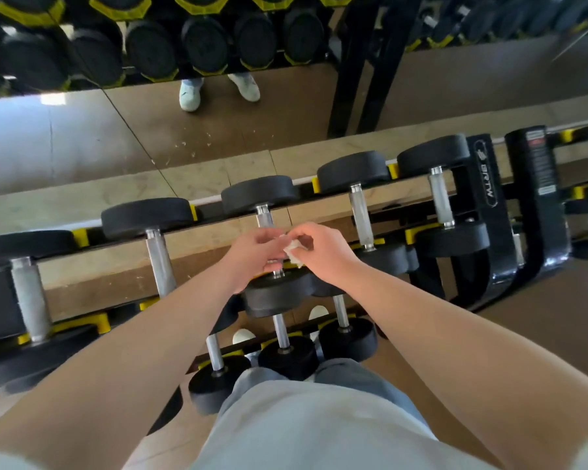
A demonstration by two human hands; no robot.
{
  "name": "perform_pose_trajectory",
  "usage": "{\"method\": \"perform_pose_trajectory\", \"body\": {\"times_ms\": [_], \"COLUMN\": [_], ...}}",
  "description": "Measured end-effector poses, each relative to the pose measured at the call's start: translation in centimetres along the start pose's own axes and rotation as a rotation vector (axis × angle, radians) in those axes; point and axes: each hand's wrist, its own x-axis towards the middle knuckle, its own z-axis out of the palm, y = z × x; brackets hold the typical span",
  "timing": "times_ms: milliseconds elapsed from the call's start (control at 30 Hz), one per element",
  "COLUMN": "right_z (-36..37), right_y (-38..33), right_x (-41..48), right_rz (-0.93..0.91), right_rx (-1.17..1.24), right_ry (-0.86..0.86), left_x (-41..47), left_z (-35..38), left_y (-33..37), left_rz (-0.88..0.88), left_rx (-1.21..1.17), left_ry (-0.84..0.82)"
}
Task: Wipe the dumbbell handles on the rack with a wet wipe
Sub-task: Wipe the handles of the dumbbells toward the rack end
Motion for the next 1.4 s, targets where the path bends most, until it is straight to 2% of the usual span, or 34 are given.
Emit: {"method": "perform_pose_trajectory", "body": {"times_ms": [167, 300, 367, 467, 567, 667, 767, 833, 933, 1033, 1167, 1233, 1333, 1400], "right_z": [-2.1, -5.5, -7.4, -10.3, -13.2, -15.2, -16.6, -17.0, -17.1, -16.6, -15.0, -14.1, -13.5, -13.4], "right_y": [1.4, 4.3, 6.0, 8.8, 11.2, 12.9, 14.2, 14.9, 15.8, 16.6, 17.7, 17.8, 17.5, 17.5], "right_x": [-1.2, -0.7, -0.4, -0.3, -0.5, -0.3, 0.2, 0.5, 1.6, 3.1, 5.2, 6.0, 6.8, 7.3], "right_rz": [0.035, 0.175, 0.226, 0.219, 0.120, 0.042, 0.025, 0.023, 0.062, 0.212, 0.286, 0.284, 0.262, 0.271], "right_rx": [0.130, 0.469, 0.648, 0.794, 0.662, 0.592, 0.595, 0.579, 0.568, 0.606, 0.399, 0.246, -0.017, -0.058], "right_ry": [0.068, 0.100, 0.049, -0.151, -0.246, -0.207, -0.258, -0.316, -0.229, -0.093, -0.072, -0.119, -0.350, -0.399], "left_x": [0.0, 1.0, 1.3, 1.7, 2.2, 2.4, 2.8, 3.1, 4.1, 4.8, 5.6, 6.2, 6.7, 7.3], "left_z": [3.2, 6.4, 8.5, 12.0, 15.5, 18.7, 21.1, 22.3, 23.2, 23.4, 23.0, 22.5, 21.9, 21.6], "left_y": [1.3, 2.4, 3.2, 3.7, 3.6, 4.0, 4.4, 4.5, 4.5, 4.3, 3.9, 3.5, 3.5, 3.5], "left_rz": [0.048, 0.012, -0.031, -0.109, -0.157, -0.193, -0.240, -0.250, -0.276, -0.321, -0.289, -0.254, -0.232, -0.225], "left_rx": [0.084, -0.194, -0.284, -0.377, -0.478, -0.528, -0.451, -0.387, -0.317, -0.392, -0.260, -0.151, -0.028, 0.012], "left_ry": [-0.011, 0.042, 0.024, -0.017, 0.020, 0.047, 0.071, 0.177, 0.362, 0.496, 0.568, 0.568, 0.499, 0.452]}}
